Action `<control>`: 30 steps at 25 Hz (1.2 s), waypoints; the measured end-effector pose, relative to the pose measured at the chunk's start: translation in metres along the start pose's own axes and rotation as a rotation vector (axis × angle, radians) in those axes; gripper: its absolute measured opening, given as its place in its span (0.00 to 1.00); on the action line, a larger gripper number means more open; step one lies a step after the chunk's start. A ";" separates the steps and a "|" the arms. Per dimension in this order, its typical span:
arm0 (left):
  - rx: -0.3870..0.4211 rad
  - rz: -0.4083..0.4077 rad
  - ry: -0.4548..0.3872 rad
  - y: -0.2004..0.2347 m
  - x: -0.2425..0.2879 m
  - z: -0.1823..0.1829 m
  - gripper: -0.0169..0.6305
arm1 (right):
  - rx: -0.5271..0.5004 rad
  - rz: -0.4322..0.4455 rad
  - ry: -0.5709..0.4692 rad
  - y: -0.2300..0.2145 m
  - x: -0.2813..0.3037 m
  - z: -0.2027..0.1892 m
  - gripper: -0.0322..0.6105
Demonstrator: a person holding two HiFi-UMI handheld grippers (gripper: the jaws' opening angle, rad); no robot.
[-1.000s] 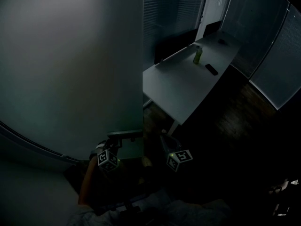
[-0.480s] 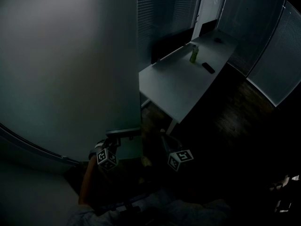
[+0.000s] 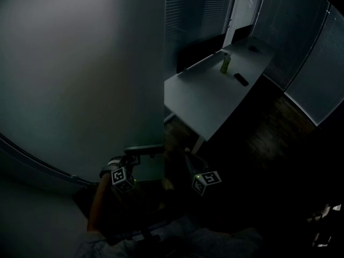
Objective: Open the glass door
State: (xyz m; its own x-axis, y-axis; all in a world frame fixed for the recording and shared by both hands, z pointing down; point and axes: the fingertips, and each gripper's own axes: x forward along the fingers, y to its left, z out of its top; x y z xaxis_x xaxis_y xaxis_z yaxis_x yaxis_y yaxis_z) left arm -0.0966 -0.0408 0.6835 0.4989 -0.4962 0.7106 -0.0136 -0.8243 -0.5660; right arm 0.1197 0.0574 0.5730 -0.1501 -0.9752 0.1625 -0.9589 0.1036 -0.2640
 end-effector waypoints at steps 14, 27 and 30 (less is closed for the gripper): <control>0.165 0.002 0.075 0.000 -0.011 -0.006 0.03 | -0.001 0.014 0.001 0.015 0.002 -0.007 0.05; 0.232 -0.014 0.086 0.010 -0.026 -0.002 0.03 | 0.003 0.016 -0.002 0.020 0.003 -0.008 0.05; 0.252 0.003 0.078 0.011 -0.024 -0.003 0.03 | 0.003 0.019 0.001 0.023 0.006 -0.008 0.05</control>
State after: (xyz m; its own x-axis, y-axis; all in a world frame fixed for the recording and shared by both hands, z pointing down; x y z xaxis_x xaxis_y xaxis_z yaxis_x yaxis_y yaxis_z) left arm -0.1115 -0.0386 0.6618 0.4304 -0.5260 0.7336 0.2062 -0.7339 -0.6472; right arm 0.0952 0.0557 0.5756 -0.1685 -0.9728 0.1587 -0.9552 0.1215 -0.2698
